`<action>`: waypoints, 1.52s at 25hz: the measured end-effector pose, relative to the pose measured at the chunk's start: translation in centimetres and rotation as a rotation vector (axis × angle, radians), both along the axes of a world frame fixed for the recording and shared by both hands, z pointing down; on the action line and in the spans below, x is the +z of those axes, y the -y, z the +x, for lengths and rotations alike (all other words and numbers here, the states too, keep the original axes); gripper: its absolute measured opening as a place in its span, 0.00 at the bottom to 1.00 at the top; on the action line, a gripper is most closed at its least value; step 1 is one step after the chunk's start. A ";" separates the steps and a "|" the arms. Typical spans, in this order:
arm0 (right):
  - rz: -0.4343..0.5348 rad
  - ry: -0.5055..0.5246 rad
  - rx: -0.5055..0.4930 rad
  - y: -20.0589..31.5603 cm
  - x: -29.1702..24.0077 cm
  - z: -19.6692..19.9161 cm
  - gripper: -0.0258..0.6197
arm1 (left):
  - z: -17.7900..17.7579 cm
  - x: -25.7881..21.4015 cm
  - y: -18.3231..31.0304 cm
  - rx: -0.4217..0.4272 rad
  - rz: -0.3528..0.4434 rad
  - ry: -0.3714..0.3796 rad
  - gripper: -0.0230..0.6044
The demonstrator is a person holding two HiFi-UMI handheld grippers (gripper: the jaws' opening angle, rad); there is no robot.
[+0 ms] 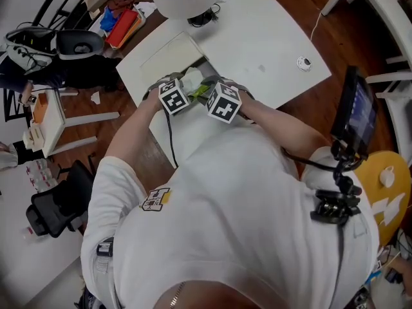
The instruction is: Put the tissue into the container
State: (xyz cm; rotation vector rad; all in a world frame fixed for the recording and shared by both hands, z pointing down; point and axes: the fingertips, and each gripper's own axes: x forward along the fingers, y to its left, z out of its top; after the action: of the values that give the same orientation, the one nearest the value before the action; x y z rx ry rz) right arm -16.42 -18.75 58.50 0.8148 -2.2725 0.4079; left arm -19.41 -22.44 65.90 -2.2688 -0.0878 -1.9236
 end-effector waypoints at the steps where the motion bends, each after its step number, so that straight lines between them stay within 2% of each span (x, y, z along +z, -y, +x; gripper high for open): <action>1: 0.000 -0.004 0.005 0.3 0.1 0.1 0.32 | 0.0 0.2 0.1 -0.007 -0.008 -0.001 0.60; 4: 0.001 -0.025 0.006 1.1 0.6 0.3 0.30 | 0.3 0.8 -0.1 0.003 -0.021 0.002 0.63; 8: 0.002 -0.090 0.029 2.6 1.8 0.7 0.18 | 0.4 0.9 -0.3 0.027 -0.017 0.014 0.63; 12: -0.027 -0.155 0.019 3.4 3.4 0.7 0.16 | 0.5 0.6 -0.1 0.047 -0.003 0.007 0.63; 18: -0.025 -0.217 -0.002 4.3 4.7 0.3 0.16 | -0.2 -1.4 0.5 0.097 0.070 -0.026 0.79; 22: -0.025 -0.244 -0.022 4.3 5.0 0.3 0.16 | -0.6 -3.3 1.3 0.072 0.114 -0.057 0.81; 29: -0.035 -0.229 -0.025 4.4 4.8 0.2 0.16 | -2.1 -5.4 2.3 -0.004 0.162 -0.120 0.81; 31: -0.033 -0.187 -0.011 4.5 4.2 0.3 0.17 | -2.0 -6.1 2.4 -0.046 0.167 -0.164 0.81; 33: -0.018 -0.120 0.013 4.5 3.1 0.7 0.21 | -1.7 -6.8 2.6 -0.130 0.165 -0.248 0.81; 36: 0.034 -0.015 0.062 4.6 0.7 2.1 0.21 | -0.9 -8.3 2.8 -0.306 0.157 -0.440 0.80; 38: 0.070 0.051 0.080 4.2 -1.3 3.0 0.21 | -0.3 -9.6 2.3 -0.424 0.152 -0.575 0.77</action>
State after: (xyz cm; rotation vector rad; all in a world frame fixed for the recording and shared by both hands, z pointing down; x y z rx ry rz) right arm -13.45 -22.90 57.17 0.9427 -2.3179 0.3914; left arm -19.75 -24.77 56.28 -2.7832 0.6284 -1.2736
